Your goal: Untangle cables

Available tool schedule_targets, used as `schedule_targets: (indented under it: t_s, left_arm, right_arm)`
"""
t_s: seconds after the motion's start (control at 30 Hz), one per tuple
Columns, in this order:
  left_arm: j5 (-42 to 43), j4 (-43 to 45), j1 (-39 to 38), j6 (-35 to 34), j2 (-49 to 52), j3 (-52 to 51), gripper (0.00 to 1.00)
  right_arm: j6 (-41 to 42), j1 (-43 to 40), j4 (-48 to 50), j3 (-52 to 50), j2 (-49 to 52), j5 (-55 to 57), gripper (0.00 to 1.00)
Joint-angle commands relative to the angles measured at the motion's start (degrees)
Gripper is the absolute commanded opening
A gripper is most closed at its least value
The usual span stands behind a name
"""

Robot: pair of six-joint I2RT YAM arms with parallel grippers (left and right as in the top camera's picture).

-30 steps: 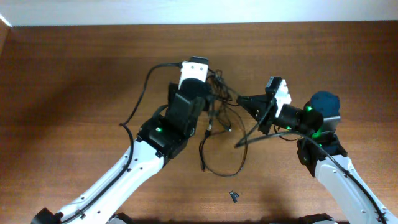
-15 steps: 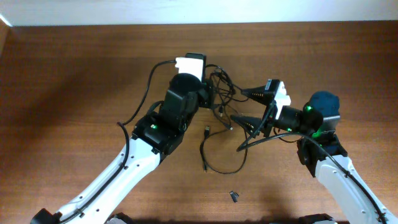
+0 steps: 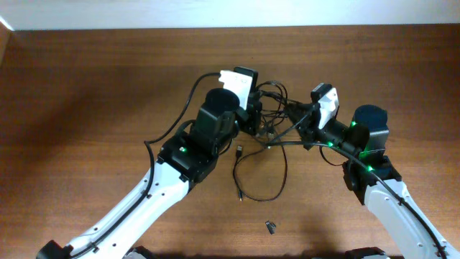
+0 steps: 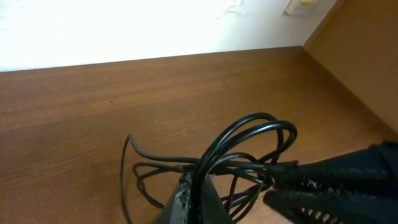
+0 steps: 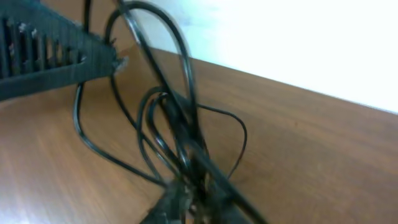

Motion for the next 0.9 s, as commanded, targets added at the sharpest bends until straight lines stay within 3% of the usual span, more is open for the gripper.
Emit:
schedule_targets:
  t_s: [0.0,0.17,0.27,0.47,0.53,0.6,0.67,0.87]
  left_arm:
    - [1.05,0.83,-1.01,-0.55,0.09,0.46,0.00]
    - [1.09,1.22,-1.11,-0.57,0.09,0.46,0.00]
    - [0.98,1.22,-1.09,-0.52,0.09,0.46,0.00]
    - [-5.75,-1.68,-1.09,-0.11,0.09,0.46,0.06]
    - [-5.77,-2.05,-1.09,-0.11,0.09,0.46,0.13]
    - [-5.90,-2.29,-1.09,-0.11,0.09,0.46,0.28]
    - [-6.84,-2.69,-1.07,-0.09,0.09,0.46,0.29]
    - [-7.23,-3.37,-0.98,-0.09,0.42,0.44,0.59]
  right_arm:
    - [-0.17,0.15,0.13,0.13,-0.68,0.74,0.04]
    - [-0.15,0.26,-0.07,0.13,-0.68,0.48,0.08]
    - [-0.13,0.24,-0.02,0.13,-0.70,-0.02,0.04]
    - [1.22,0.24,4.55,0.13,-1.44,-9.99,0.04]
    - [1.22,0.24,4.68,0.13,-2.97,-12.09,0.04]
    - [1.42,0.24,4.70,0.13,-4.74,-13.51,0.04]
    - [1.42,0.24,4.15,0.13,-6.75,-13.97,0.04]
    - [1.40,0.24,1.27,0.13,-11.50,-14.19,0.04]
